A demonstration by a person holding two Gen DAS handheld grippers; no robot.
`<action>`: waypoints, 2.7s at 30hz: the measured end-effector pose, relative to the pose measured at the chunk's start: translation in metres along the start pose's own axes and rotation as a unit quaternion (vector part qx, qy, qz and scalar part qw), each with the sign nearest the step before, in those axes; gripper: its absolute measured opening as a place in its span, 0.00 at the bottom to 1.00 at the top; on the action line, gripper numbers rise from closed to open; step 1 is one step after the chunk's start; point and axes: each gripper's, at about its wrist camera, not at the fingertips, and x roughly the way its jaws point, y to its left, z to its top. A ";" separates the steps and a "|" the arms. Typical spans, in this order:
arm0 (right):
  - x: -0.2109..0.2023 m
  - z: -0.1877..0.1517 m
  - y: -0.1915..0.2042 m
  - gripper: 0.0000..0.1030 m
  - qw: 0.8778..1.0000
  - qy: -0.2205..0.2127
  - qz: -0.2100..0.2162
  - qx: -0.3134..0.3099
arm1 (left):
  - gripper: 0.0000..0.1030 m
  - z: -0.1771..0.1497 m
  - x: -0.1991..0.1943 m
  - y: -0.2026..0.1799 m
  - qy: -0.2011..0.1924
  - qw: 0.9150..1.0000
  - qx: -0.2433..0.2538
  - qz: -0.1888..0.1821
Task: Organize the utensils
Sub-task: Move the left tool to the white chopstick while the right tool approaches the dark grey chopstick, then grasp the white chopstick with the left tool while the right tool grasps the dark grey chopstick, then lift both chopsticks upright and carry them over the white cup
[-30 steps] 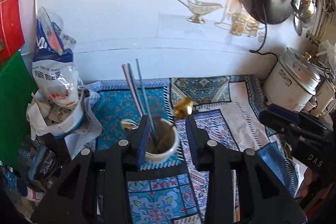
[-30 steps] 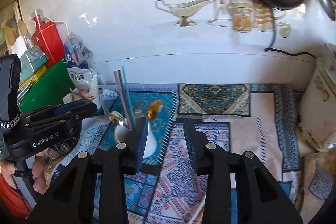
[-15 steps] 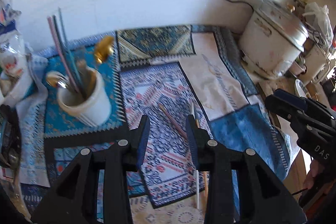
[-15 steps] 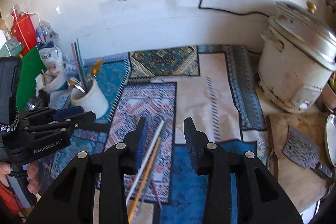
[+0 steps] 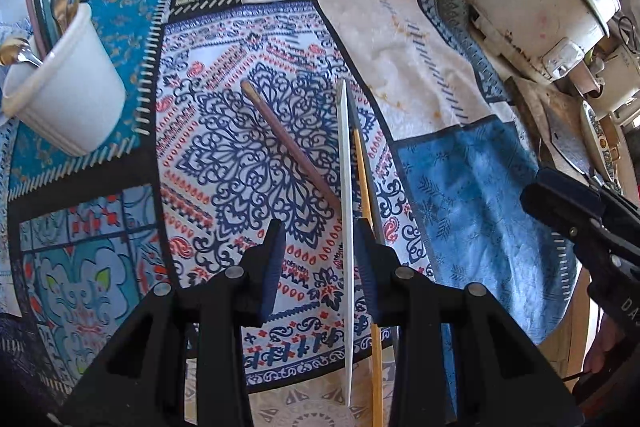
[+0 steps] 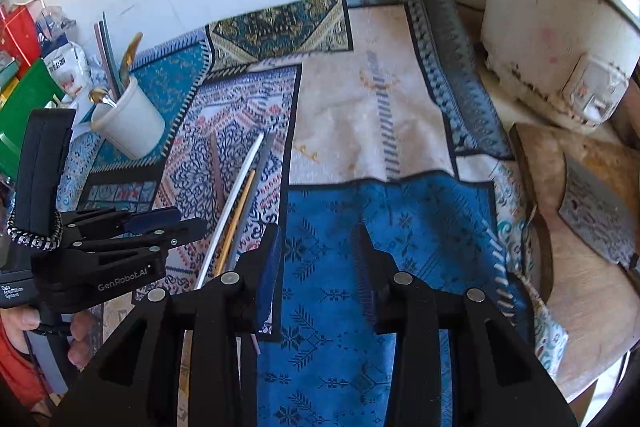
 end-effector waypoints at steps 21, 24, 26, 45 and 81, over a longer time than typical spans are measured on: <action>0.039 -0.005 0.009 0.32 0.998 0.045 0.050 0.005 | 0.04 0.004 0.024 -0.008 0.020 0.998 -0.003 -0.061; 0.051 -0.003 0.013 0.32 0.996 0.059 0.061 0.013 | 0.03 0.003 0.022 -0.010 0.015 0.999 0.010 -0.051; 0.059 -0.003 0.015 0.32 0.996 0.069 0.061 0.014 | 0.03 0.002 0.020 -0.007 0.015 0.998 0.012 -0.052; 0.086 0.012 0.030 0.06 0.997 0.070 0.042 -0.002 | 0.03 0.003 0.022 0.006 0.032 0.998 0.051 -0.015; -0.012 0.069 0.051 0.06 0.993 -0.082 0.086 0.012 | 0.04 0.035 -0.097 0.032 -0.118 0.993 0.028 0.005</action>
